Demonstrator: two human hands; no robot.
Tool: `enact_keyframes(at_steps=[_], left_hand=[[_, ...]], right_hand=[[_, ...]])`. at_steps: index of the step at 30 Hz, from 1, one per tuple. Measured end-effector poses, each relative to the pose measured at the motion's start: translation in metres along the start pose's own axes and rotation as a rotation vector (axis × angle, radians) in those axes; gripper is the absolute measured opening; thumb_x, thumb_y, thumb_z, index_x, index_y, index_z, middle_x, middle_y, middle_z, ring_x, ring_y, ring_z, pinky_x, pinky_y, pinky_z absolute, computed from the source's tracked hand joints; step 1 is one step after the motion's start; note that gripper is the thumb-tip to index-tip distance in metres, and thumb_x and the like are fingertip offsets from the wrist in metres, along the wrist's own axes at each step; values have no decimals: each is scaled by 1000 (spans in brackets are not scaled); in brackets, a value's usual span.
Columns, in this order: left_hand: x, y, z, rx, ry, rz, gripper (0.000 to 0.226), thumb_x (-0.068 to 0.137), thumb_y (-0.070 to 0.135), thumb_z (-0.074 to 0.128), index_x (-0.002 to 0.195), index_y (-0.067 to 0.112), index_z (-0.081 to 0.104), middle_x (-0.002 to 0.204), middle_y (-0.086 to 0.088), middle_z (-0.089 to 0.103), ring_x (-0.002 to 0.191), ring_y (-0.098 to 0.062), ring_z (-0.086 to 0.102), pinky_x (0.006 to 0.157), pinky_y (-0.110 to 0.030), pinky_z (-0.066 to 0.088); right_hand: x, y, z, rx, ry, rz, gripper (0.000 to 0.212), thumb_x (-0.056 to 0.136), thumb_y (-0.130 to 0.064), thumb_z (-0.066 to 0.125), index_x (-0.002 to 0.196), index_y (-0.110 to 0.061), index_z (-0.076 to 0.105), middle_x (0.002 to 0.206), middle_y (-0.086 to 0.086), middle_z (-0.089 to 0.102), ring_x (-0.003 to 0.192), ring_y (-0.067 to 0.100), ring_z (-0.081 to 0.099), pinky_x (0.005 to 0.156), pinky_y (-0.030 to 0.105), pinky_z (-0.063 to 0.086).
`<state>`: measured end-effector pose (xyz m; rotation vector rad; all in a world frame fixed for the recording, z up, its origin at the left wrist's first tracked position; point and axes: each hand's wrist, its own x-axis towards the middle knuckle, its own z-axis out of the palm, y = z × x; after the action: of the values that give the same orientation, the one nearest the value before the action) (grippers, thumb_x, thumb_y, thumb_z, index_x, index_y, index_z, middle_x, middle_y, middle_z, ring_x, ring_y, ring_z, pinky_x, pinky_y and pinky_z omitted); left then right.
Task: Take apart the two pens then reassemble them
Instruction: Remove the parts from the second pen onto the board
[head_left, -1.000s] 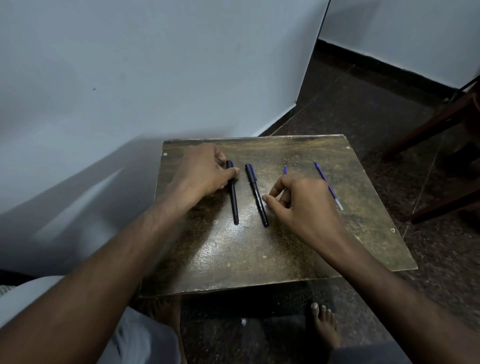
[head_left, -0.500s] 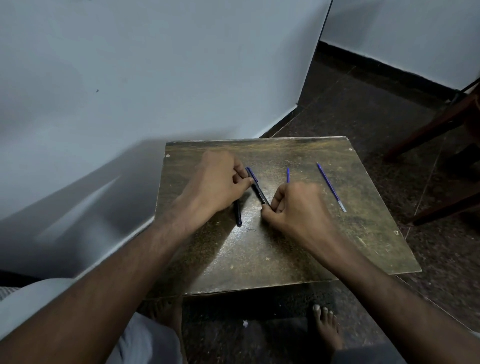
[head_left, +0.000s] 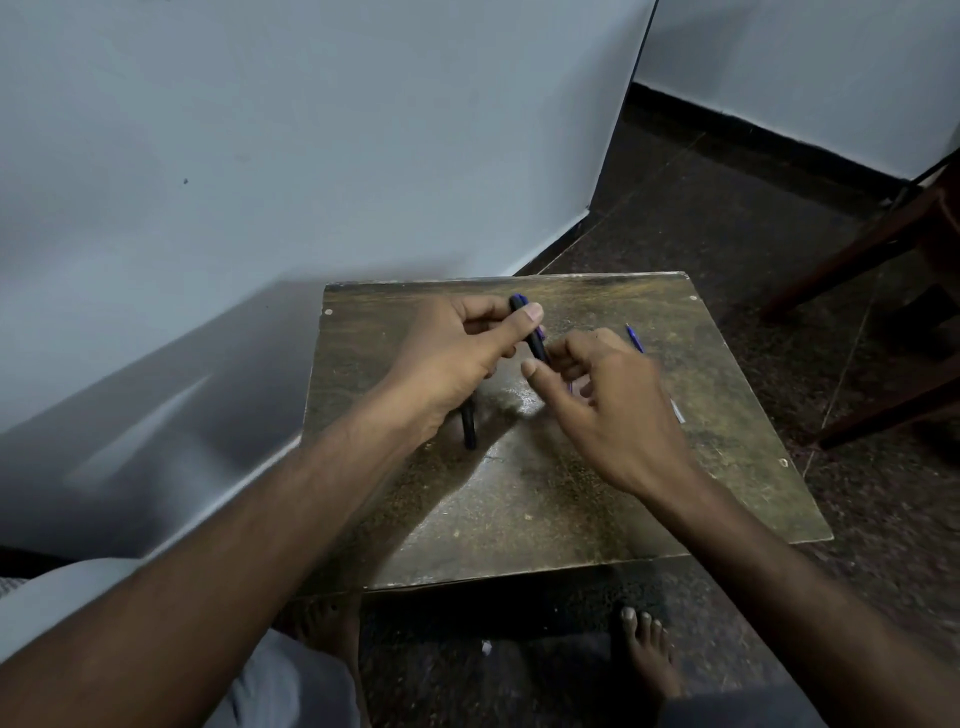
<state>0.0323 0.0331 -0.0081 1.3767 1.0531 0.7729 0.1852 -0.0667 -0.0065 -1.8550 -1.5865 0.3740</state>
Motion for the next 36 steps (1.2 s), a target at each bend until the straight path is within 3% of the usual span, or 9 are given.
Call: enact_keyframes(at_steps=[4,9,15,18,21,25,28,32,36], left_hand=[[-6,-5,12,-75,-23,-2,22,95,39,82,107,21,86,88,0,81,80,0,66,62,-14,49],[0,-11,15,-174,-10,-63,27,91,35,86,99,10,87,78,0,69,67,-7,55,63,-17,49],[4,-6,5,-197,-35,-85,19,93,31,85,99,14,89,94,1,81,82,-3,66,76,-23,58],[7,2,-12,71,56,16,23,93,47,82,93,24,89,83,-4,78,72,-5,62,69,-23,53],[12,5,-28,535,150,132,26,91,54,81,89,28,84,73,9,79,67,2,67,63,-15,45],[7,4,-24,817,161,189,34,84,58,86,102,36,68,69,17,70,69,9,63,59,-15,40],[2,-1,-17,962,163,225,38,84,60,85,103,34,66,76,16,69,71,3,64,56,-22,41],[4,-5,-8,1168,194,268,36,87,62,81,100,30,72,88,8,75,85,-18,75,63,-34,57],[5,-4,-6,1147,211,318,34,95,61,73,98,27,74,86,9,75,78,-14,71,59,-27,46]], right_hand=[[5,2,3,576,-162,284,35,115,-30,50,107,-5,73,78,-5,70,63,5,62,60,23,47],[1,3,13,307,-42,192,38,112,-43,48,88,-22,67,65,-10,58,54,3,50,59,34,41],[1,-5,8,201,-27,118,34,112,-49,49,85,-31,61,62,-20,65,53,-2,59,55,24,39],[3,-1,-3,102,-79,197,33,107,-44,56,85,-20,62,64,-8,64,57,4,59,61,32,43],[3,3,-10,108,-93,279,22,103,-29,54,84,-19,59,68,-4,66,58,6,60,63,35,42],[2,3,-13,141,-89,259,9,100,-20,56,100,-18,64,71,-1,74,67,16,73,70,42,57],[2,3,-13,113,-139,275,14,100,-21,59,93,-15,69,74,7,77,73,29,75,72,47,58],[3,3,-14,127,-211,303,21,98,-21,60,84,-16,75,62,1,74,51,2,62,60,30,45],[2,7,-15,250,-213,345,23,101,-20,59,87,-13,76,63,1,72,46,1,56,56,29,42]])
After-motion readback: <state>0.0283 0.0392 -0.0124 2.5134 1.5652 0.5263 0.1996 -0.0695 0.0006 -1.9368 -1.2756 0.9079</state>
